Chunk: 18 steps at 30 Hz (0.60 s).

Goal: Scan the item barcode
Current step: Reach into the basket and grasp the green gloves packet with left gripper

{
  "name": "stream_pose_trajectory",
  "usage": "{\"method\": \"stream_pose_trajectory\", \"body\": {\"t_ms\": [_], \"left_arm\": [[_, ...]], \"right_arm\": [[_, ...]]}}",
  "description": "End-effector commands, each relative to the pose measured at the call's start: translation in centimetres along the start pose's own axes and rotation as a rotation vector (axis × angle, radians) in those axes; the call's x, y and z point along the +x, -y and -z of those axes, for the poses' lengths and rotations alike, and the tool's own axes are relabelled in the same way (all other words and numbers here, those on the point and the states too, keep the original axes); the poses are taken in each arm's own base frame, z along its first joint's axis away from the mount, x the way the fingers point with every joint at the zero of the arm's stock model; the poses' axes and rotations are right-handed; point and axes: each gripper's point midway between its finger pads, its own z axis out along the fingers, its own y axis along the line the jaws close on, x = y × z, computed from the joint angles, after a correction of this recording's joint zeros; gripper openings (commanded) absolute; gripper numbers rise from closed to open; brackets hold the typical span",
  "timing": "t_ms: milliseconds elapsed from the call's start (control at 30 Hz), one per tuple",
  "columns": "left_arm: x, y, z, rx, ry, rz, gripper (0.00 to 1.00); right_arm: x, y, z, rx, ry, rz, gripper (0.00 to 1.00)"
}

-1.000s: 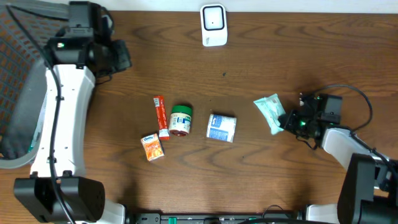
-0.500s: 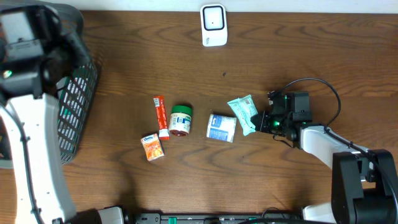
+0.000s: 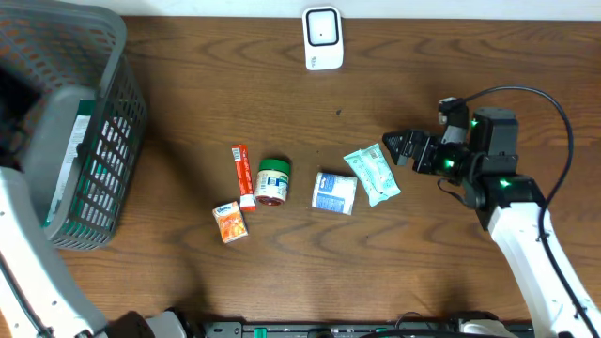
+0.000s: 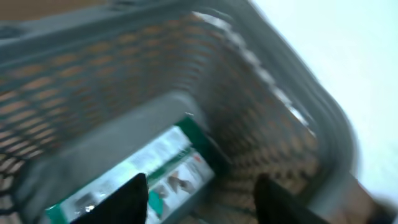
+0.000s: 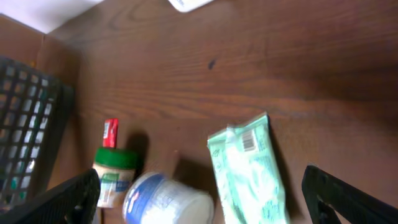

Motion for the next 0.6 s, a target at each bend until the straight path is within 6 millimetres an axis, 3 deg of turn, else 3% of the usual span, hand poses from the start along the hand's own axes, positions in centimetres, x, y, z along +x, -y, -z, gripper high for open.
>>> {"method": "stream_pose_trajectory", "body": {"t_ms": [0, 133, 200, 367, 567], "left_arm": [[-1.2, -3.3, -2.0, -0.097, 0.002, 0.052, 0.60], [-0.9, -6.5, -5.6, -0.157, -0.053, 0.043, 0.77], [-0.1, -6.9, -7.6, -0.139, -0.101, -0.013, 0.84], [4.1, -6.0, -13.2, 0.018, -0.288, -0.181, 0.87], [9.6, -8.3, -18.2, 0.009, -0.482, -0.218, 0.90]], "right_arm": [[1.7, 1.5, -0.2, 0.048, -0.062, -0.012, 0.99], [3.9, 3.7, -0.1, 0.154, -0.135, -0.035, 0.99], [4.8, 4.6, 0.0, 0.196, -0.158, -0.048, 0.99], [6.5, 5.5, 0.4, 0.244, -0.215, -0.076, 0.99], [6.6, 5.7, 0.5, 0.253, -0.216, -0.077, 0.99]]}}
